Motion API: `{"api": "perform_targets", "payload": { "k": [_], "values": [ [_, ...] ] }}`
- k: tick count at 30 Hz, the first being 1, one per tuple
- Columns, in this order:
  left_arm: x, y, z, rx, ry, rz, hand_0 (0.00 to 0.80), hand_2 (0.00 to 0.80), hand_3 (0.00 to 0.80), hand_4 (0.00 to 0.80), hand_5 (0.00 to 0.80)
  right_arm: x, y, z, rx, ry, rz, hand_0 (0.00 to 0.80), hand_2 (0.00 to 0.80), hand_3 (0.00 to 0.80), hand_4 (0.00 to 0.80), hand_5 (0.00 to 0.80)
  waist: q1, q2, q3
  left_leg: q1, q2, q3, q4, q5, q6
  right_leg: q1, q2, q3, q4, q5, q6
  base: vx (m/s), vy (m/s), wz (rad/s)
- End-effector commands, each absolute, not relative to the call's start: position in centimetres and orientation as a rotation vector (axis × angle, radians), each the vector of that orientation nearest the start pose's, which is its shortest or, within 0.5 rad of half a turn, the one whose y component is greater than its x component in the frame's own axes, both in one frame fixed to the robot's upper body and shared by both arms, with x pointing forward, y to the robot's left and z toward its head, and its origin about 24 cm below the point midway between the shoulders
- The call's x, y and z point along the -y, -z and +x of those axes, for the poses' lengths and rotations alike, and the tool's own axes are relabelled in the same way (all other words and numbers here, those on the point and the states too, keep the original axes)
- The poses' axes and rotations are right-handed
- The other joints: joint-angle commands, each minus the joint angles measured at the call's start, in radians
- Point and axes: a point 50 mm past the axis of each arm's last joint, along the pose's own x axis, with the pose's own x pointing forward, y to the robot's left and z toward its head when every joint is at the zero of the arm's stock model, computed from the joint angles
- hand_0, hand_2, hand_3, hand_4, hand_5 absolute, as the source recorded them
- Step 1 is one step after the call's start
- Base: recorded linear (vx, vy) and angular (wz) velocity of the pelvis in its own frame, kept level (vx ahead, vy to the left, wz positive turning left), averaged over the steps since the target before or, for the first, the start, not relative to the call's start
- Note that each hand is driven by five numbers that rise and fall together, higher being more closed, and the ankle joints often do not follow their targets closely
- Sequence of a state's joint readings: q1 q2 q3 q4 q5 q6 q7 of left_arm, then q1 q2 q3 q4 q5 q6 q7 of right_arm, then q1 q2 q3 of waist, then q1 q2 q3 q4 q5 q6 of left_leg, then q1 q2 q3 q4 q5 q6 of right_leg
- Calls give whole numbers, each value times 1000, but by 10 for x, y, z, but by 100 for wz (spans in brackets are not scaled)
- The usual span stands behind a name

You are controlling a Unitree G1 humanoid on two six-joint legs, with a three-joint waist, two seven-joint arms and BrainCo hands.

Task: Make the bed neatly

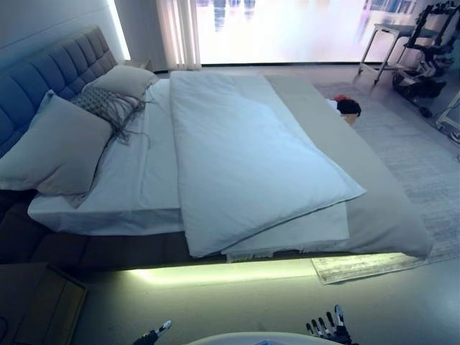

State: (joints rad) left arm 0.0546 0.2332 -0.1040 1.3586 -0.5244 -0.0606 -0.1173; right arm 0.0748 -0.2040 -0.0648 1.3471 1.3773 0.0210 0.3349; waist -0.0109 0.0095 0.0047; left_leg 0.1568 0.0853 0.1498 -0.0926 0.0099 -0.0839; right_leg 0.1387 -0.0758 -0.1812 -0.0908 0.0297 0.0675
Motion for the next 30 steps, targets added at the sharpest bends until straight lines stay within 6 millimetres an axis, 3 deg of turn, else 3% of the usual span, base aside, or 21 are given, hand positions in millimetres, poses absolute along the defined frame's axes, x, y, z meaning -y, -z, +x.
{"api": "perform_targets", "payload": {
  "k": [1,15,30],
  "values": [
    [-226,169,65,-1239,-313,-245,0,0,0,0,0,234,165,68,-793,814,1114,0,0,0,0,0,6,-12,40,-8,-86,-18,5,-40,69,12,3,0,8,9,30,0,3,3],
    [-222,170,66,-1242,-286,-252,0,0,0,0,0,228,166,64,-842,775,1095,0,0,0,0,0,1,-10,36,-5,-83,-19,5,-41,66,16,4,-2,4,9,32,3,-2,3],
    [-226,168,70,-1227,-319,-256,0,0,0,0,0,231,165,76,-830,778,1079,0,0,0,0,0,0,-6,37,2,-80,-13,5,-44,65,20,7,1,5,4,28,3,-4,0]
  ]
}}
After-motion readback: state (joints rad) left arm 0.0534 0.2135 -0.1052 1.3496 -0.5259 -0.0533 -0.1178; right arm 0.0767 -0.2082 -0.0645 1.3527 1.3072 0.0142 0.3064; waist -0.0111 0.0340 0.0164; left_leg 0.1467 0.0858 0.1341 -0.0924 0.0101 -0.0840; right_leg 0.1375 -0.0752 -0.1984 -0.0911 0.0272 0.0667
